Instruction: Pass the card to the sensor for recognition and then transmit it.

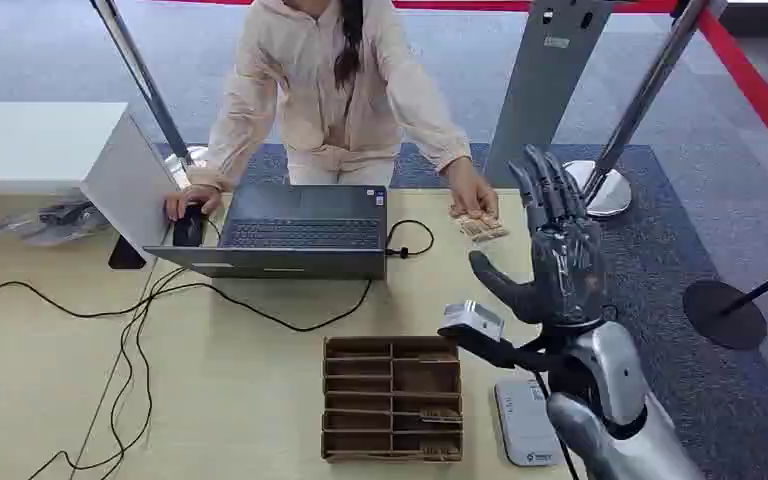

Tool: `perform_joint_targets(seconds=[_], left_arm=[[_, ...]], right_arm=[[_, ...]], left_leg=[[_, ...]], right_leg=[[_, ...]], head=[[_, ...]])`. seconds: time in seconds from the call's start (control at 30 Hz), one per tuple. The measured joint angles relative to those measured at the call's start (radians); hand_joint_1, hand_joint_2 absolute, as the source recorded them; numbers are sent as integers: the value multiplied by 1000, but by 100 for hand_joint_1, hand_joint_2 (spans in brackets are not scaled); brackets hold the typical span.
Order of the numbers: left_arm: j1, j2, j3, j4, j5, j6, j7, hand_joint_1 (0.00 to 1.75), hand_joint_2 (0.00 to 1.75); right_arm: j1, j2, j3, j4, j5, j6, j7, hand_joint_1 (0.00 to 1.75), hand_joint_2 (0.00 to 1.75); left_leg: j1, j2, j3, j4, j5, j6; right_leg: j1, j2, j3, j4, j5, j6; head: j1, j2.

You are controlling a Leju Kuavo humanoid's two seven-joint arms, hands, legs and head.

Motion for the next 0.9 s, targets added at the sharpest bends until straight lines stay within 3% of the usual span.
perform_joint_targets(seconds=[0.13,0.33,0.9], left_arm=[[-2,0,-13,0,-1,-2,2,0,0],[-4,1,-23,0,5,-2,0,0,0],[-7,2,-45,0,3,-2,-2,0,0]], right_arm=[[-22,-20,64,-11,147,73,-17,0,175],[-56,-33,151,-11,205,128,-36,0,175],[-124,-14,294,79,229,115,-26,0,175]], left_leg=[[0,0,0,0,0,0],[0,0,0,0,0,0],[0,0,0,0,0,0]], right_leg=[[0,0,0,0,0,0],[0,0,0,0,0,0],[0,0,0,0,0,0]], head=[[1,0],[0,0],[0,0]])
